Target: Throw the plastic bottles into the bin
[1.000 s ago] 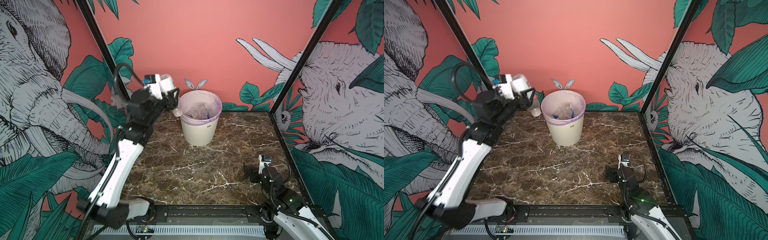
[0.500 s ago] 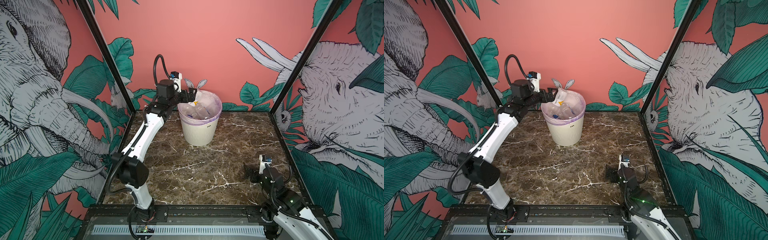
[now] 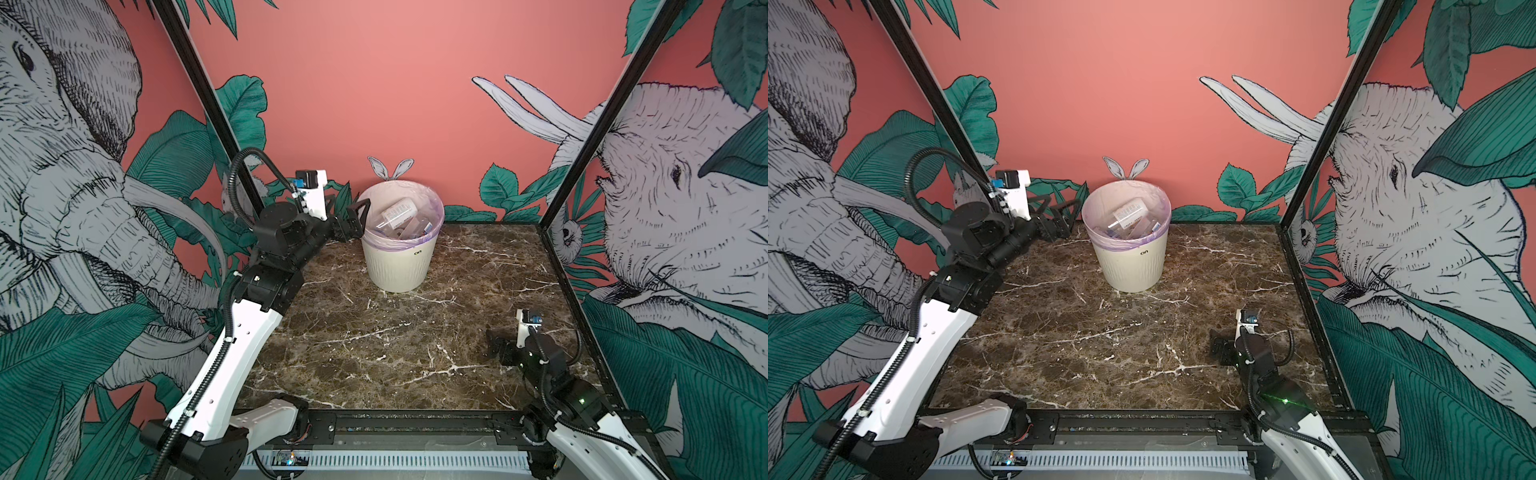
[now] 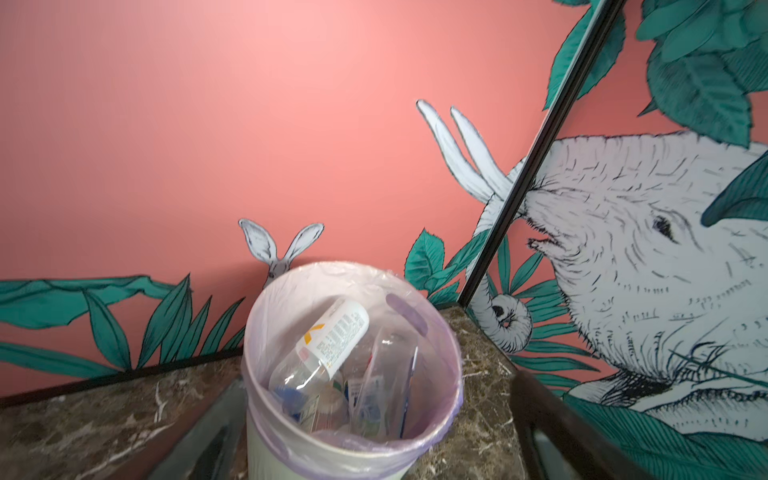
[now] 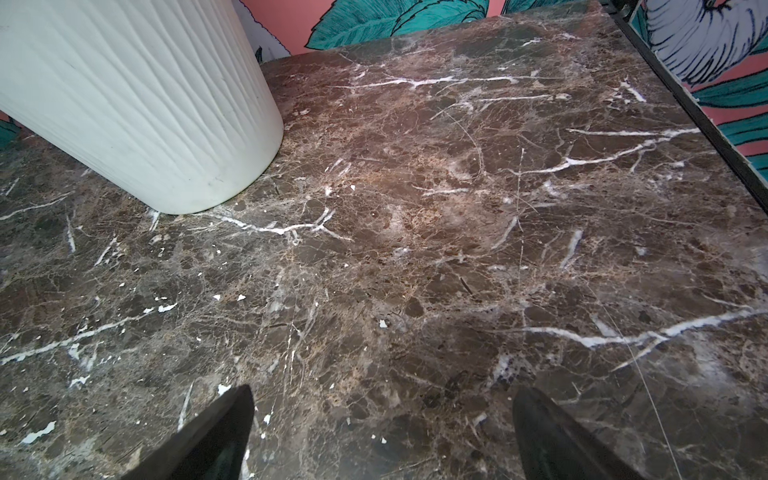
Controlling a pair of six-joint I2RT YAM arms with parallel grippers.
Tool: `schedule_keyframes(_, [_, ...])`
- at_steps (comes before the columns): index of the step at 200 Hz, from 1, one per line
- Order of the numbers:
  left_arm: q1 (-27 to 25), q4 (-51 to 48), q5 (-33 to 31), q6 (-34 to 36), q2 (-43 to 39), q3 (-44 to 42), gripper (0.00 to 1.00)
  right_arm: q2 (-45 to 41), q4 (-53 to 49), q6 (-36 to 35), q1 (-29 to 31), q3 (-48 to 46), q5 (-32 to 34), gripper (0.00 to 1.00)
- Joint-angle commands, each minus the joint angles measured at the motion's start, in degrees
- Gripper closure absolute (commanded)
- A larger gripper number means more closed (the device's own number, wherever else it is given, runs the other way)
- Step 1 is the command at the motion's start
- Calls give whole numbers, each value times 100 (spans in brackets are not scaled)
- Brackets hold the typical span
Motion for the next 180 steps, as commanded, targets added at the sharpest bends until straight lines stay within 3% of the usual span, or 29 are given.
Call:
schedule_keyframes(1, [-26,-264,-193,179,-333,-443,0,160,261,-94,-16,91,-85,1])
schedule_keyframes(54, [-16,-459,-650,180,-1120,-1697,0,995,471,-197,-18,478,5,1])
schedule_keyframes(107, [-19,-420,-1955,79,-2080,-3083,0,1998,684,-653,-14,1284,505,1])
schedule_keyframes(139, [-17,-531,-2392,272,-2382,-3582,0,2495,932,-1073,-17,1550,624,1])
schedule_keyframes(180, [-19,237,-2702,583,-2580,-4286,0,2662,1719,-1494,-18,1431,428,2])
